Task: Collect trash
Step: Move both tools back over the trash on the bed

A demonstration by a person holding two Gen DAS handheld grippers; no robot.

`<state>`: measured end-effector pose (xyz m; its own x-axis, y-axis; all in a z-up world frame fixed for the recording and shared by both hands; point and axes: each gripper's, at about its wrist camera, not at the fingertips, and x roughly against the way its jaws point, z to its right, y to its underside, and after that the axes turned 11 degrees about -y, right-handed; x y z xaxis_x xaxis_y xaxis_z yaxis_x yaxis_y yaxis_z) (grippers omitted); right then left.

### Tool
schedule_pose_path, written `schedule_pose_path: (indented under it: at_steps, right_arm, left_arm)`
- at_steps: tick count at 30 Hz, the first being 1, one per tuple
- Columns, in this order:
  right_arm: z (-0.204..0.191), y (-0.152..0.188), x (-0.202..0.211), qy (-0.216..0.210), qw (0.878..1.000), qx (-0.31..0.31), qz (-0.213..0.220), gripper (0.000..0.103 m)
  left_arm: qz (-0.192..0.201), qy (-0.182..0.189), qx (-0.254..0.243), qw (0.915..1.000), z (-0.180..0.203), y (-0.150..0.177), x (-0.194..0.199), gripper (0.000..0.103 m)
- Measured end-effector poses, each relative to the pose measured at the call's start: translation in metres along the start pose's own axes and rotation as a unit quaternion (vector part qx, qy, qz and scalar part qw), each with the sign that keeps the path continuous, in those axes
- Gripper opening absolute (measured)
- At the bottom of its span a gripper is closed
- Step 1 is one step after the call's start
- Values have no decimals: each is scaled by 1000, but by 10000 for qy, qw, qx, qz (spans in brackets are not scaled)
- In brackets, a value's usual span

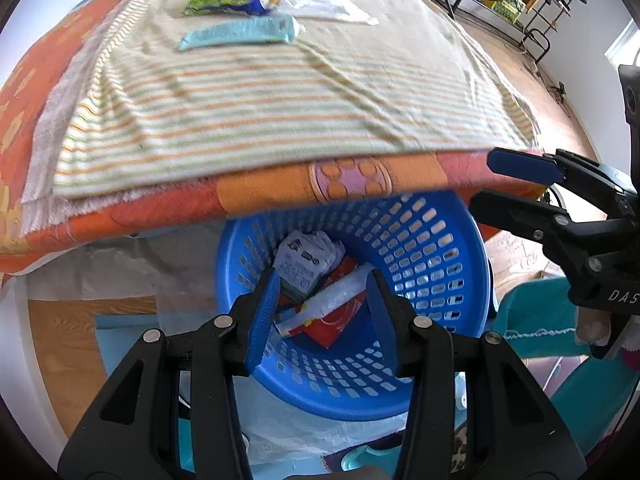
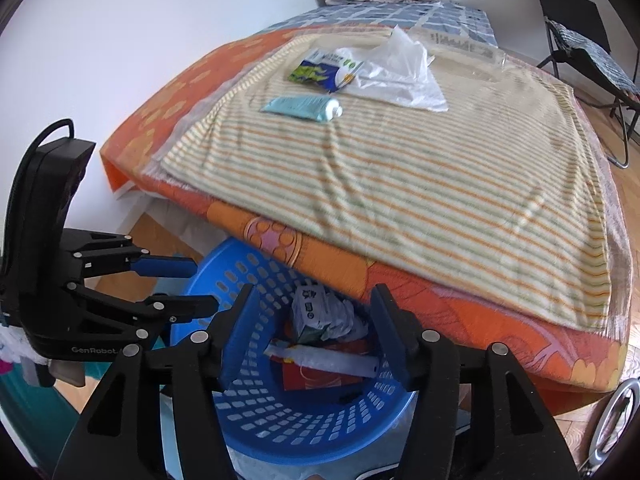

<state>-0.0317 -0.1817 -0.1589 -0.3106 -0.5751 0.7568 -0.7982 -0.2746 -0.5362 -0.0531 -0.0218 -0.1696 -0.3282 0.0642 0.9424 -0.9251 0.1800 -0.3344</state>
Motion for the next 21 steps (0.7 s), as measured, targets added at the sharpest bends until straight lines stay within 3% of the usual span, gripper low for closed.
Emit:
schedule_pose_path:
  at_steps: [6, 15, 21]
  right_arm:
    - [9, -21, 16, 0, 9996, -87, 260, 65]
    - [24, -64, 30, 90, 9984, 14, 550, 66]
    - [32, -91, 32, 435, 9951, 430, 775, 66]
  left_arm:
    - [198, -92, 168, 9996, -14, -27, 12, 46]
    - [489, -277, 356, 9978, -37, -75, 25, 46]
    - [560, -300, 644, 9959, -59, -105, 21, 46]
